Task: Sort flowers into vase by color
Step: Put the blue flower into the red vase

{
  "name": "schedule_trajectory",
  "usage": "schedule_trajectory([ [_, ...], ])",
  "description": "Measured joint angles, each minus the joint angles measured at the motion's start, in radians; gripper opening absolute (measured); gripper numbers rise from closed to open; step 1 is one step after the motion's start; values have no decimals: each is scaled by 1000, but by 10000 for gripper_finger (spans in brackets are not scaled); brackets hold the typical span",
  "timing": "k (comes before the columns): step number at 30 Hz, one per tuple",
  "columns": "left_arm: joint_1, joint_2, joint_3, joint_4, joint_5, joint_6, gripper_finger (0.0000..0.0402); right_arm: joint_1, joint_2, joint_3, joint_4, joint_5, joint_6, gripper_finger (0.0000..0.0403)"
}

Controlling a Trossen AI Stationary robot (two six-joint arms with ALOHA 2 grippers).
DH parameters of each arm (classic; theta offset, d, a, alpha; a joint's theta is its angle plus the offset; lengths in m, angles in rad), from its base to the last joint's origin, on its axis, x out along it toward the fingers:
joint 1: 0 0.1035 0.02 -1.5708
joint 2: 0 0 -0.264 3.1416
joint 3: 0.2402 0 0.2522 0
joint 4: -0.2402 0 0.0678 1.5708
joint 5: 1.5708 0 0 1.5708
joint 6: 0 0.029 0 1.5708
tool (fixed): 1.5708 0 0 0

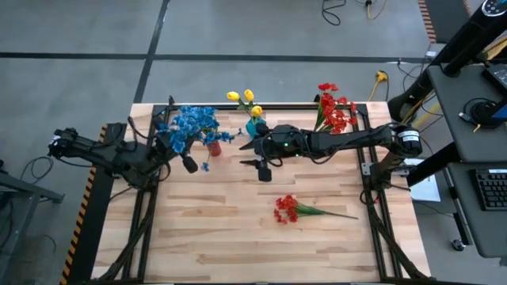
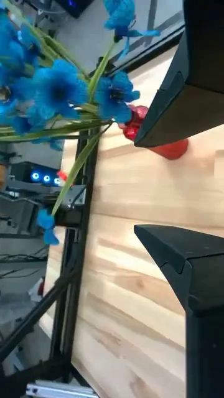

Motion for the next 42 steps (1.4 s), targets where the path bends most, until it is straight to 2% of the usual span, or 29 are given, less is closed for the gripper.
schedule_trajectory([
  [3, 2, 3, 0, 48, 22, 62, 38, 0, 12, 0, 3, 0, 1, 208],
  [8, 13, -3, -15, 54, 22, 53, 38, 3, 17, -1, 4, 0, 3, 208],
  [16, 39, -24, -142, 261, 22, 104, 38, 4, 20, -2, 3, 0, 2, 208],
  [25, 92, -52, -235, 353, 23, 112, 38, 4, 20, -2, 4, 0, 4, 208],
  [42, 136, -26, -249, 374, 43, 82, 38, 4, 20, -2, 3, 0, 5, 208],
])
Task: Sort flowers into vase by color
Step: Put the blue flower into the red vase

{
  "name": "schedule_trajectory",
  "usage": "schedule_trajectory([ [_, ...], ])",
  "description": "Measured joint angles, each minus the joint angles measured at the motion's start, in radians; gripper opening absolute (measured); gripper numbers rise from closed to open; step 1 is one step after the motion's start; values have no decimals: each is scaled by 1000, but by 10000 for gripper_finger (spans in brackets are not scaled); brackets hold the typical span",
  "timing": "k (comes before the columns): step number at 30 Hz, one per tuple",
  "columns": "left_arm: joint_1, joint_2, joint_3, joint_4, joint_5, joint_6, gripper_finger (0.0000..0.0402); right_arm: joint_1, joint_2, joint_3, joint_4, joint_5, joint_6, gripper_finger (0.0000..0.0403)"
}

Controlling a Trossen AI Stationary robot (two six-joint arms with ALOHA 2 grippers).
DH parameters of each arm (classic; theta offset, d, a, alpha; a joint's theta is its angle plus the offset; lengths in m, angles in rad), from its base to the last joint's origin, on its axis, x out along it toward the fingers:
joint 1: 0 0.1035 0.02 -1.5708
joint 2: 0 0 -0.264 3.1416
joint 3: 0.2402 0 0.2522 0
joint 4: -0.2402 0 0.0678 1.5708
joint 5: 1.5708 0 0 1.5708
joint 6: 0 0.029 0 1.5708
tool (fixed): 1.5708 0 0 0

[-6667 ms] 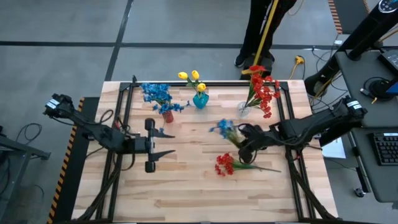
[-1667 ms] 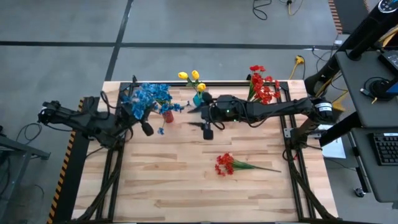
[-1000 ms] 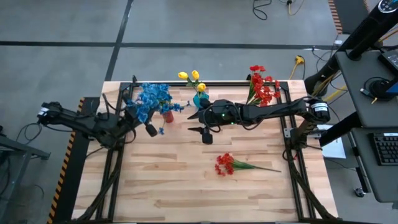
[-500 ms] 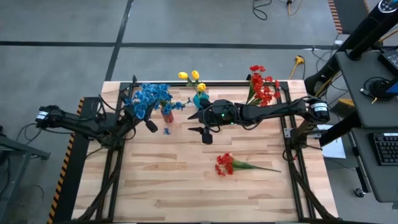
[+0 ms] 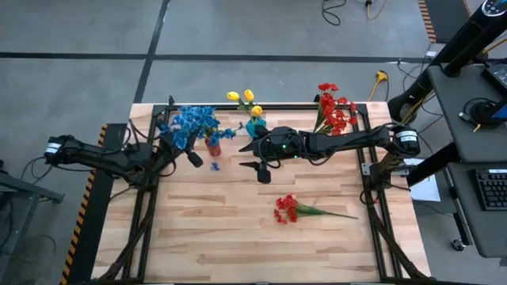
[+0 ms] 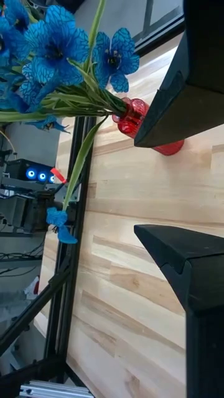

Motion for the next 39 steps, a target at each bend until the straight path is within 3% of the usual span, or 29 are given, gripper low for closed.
schedule_trajectory([
  [31, 22, 45, -6, 38, 9, -16, 38, 0, 0, 0, -1, 0, -3, 208],
  [39, 22, 62, -6, 38, 55, -5, 38, 0, 0, -7, -2, 0, -3, 208],
])
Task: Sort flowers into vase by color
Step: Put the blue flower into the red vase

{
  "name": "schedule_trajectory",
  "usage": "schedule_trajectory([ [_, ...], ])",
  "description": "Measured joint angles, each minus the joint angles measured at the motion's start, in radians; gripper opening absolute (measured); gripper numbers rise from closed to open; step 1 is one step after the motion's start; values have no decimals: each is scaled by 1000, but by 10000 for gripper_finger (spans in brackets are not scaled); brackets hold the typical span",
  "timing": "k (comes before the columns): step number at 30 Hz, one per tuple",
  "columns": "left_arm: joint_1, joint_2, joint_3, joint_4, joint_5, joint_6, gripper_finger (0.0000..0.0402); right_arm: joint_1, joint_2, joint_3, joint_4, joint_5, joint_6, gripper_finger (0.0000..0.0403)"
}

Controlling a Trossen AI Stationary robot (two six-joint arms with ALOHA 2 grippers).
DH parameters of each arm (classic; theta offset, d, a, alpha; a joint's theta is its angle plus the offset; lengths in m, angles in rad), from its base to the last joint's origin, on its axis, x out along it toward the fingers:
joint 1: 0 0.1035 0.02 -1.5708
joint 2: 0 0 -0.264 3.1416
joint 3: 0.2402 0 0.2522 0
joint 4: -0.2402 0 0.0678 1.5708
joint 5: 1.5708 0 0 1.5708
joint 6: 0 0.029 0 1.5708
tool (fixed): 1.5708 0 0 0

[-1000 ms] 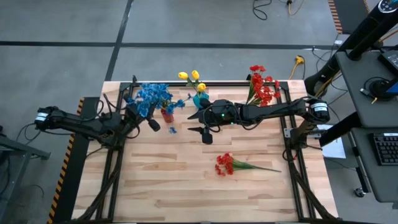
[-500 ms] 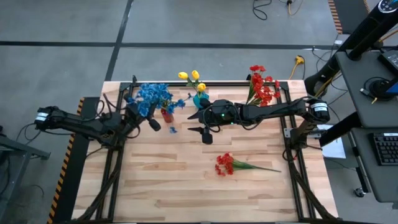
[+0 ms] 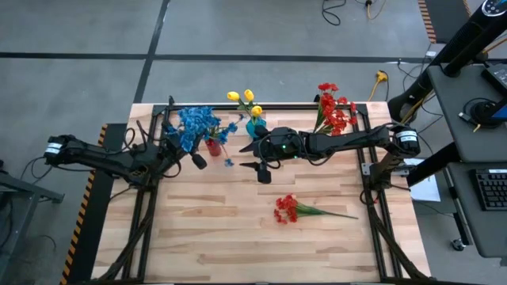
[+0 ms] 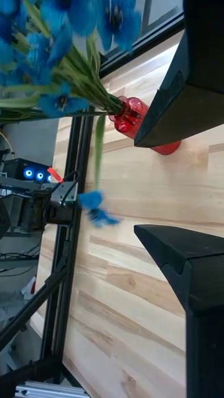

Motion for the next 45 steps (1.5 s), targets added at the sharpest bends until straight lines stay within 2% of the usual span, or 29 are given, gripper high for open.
schedule_trajectory([
  [45, 0, 4, 4, -44, -33, -14, 38, 0, 0, -51, -57, -1, 43, 208],
])
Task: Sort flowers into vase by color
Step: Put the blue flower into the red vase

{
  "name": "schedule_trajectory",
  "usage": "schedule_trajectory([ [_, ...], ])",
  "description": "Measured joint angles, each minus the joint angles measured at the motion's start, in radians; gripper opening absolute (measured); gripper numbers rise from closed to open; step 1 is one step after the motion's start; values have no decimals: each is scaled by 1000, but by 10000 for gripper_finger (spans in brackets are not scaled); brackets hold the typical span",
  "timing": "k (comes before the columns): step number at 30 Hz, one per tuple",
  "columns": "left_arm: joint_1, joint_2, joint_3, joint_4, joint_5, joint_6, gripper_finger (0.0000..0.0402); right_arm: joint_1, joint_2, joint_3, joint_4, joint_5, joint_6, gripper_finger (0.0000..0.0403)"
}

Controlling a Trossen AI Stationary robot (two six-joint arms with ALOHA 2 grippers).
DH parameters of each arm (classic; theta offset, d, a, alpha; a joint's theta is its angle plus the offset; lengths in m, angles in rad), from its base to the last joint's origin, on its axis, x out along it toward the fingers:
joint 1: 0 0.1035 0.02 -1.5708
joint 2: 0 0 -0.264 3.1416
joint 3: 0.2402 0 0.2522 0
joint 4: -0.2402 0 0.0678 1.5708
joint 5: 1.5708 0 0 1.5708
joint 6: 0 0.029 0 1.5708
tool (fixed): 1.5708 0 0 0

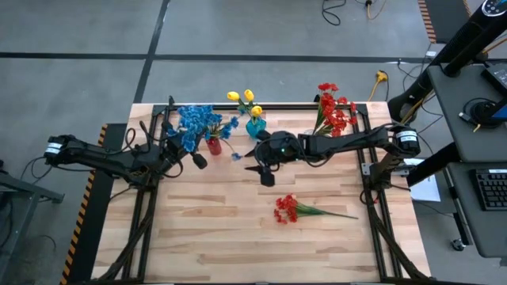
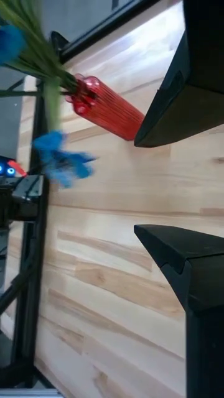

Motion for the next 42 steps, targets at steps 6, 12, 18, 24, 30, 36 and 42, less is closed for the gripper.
schedule_trajectory([
  [6, 0, 0, 0, -5, 0, 0, 38, 3, 0, -44, 44, 2, 1, 208],
  [12, 0, 0, 0, -8, 0, -1, 38, 18, 38, -66, 138, 35, 6, 208],
  [18, 0, 4, -1, -21, 0, -5, 38, 20, 53, -37, 115, 37, -1, 208],
  [24, 0, 4, -1, -33, 1, -5, 38, 22, 53, -36, 113, 37, -1, 208],
  [30, 0, 4, 2, -53, 1, -5, 38, 23, 53, -36, 112, 37, -1, 208],
  [36, 0, 4, 6, -58, 1, -5, 38, 23, 53, -36, 112, 37, -2, 208],
  [42, 0, 4, 6, -59, 1, -14, 38, 23, 53, -36, 111, 37, -3, 208],
])
